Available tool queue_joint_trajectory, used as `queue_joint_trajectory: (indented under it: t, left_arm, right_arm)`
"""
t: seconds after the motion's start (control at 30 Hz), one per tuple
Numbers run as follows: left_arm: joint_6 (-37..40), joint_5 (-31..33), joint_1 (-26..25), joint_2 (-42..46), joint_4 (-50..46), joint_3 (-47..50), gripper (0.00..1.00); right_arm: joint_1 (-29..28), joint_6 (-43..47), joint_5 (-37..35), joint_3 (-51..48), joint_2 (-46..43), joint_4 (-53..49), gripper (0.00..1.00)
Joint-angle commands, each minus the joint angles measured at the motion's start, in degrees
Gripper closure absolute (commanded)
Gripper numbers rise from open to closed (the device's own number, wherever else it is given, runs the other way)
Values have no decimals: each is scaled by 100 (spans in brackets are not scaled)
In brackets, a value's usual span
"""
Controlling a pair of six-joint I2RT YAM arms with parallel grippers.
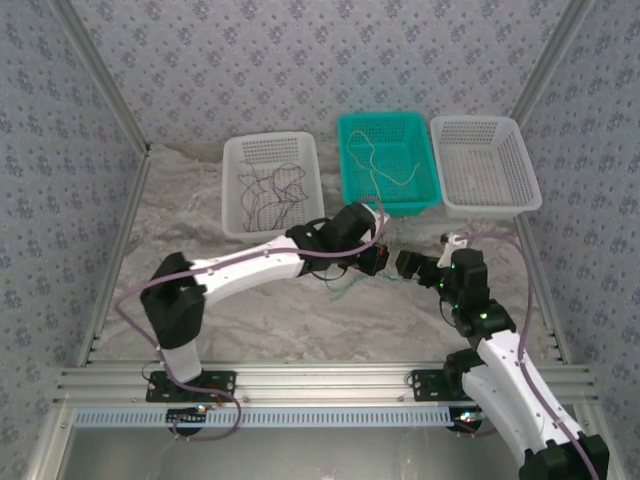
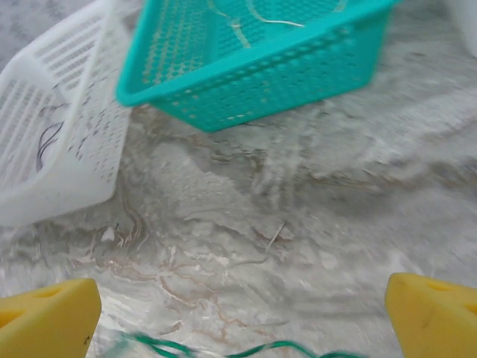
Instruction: Untangle the cables
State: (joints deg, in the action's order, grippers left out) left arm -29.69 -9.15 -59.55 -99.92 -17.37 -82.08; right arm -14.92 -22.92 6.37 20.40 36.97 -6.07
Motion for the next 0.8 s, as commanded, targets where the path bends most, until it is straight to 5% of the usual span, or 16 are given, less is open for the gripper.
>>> queue_joint_trajectory:
  t: [0.0, 0.17, 0.3, 0.5, 0.77]
  left_arm:
    - [409, 145, 57, 323, -589, -118, 100]
    - [283, 145, 102, 589, -558, -39, 100]
    - [294, 110, 119, 762, -497, -27, 100]
    - [321, 431, 245, 1060, -627, 104, 100]
    - [306, 677, 631, 1645, -571, 734, 100]
  right_arm:
    - [-310, 1168, 400, -469, 365, 1986, 0]
    - [-919, 1681, 989, -353, 1774, 2513, 0]
    - [-1391, 2004, 718, -212, 2800, 2994, 0]
    - [-1568, 1918, 1175, 150, 3694, 3252, 18]
    - [-1571, 1106, 1231, -252, 3003, 3400, 7]
